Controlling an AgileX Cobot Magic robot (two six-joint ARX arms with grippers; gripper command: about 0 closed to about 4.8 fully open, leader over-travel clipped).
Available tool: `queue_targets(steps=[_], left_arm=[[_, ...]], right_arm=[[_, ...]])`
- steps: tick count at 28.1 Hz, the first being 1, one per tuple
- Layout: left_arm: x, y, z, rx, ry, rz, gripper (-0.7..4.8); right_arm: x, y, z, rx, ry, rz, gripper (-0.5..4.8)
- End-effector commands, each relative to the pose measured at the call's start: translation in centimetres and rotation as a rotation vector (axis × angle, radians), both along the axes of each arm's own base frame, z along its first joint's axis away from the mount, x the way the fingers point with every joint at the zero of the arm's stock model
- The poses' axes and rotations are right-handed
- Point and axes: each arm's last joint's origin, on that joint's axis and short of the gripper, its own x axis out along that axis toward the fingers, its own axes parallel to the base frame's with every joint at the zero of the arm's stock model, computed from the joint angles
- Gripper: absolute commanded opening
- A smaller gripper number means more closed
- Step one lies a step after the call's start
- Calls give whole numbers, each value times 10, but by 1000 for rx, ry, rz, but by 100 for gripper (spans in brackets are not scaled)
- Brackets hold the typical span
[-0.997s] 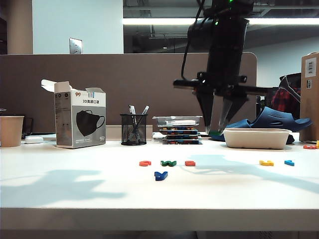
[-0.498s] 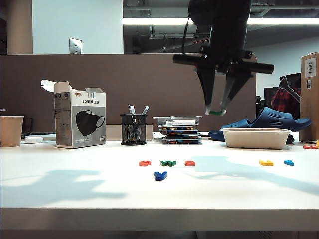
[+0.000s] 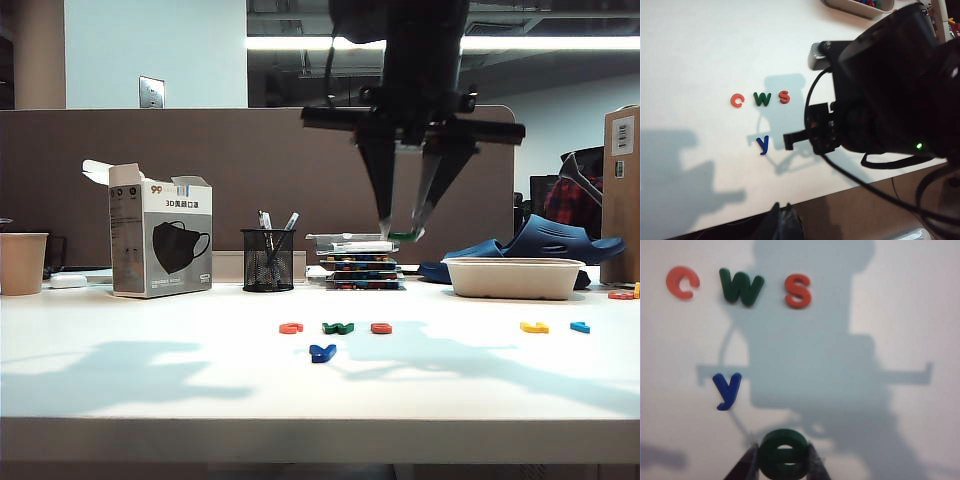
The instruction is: Select the appropriate letters from the row of letter magnets placed on the table to arrange into the word "yes".
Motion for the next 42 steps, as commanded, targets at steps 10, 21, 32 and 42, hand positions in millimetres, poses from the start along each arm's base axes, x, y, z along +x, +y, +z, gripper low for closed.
queue_targets(steps=[10, 21, 32, 42], left_arm=[[0, 1, 2, -11, -7, 2, -5], [0, 1, 2, -11, -7, 2, -5], [0, 1, 2, -11, -7, 2, -5], [0, 1, 2, -11, -7, 2, -5]], right_arm=[[-7, 10, -33, 51, -5, -7, 104], [-6, 11, -66, 11, 45, -8, 104], [-1, 18, -66, 56, -12, 1, 104], [0, 21, -80, 32, 19, 4, 104]])
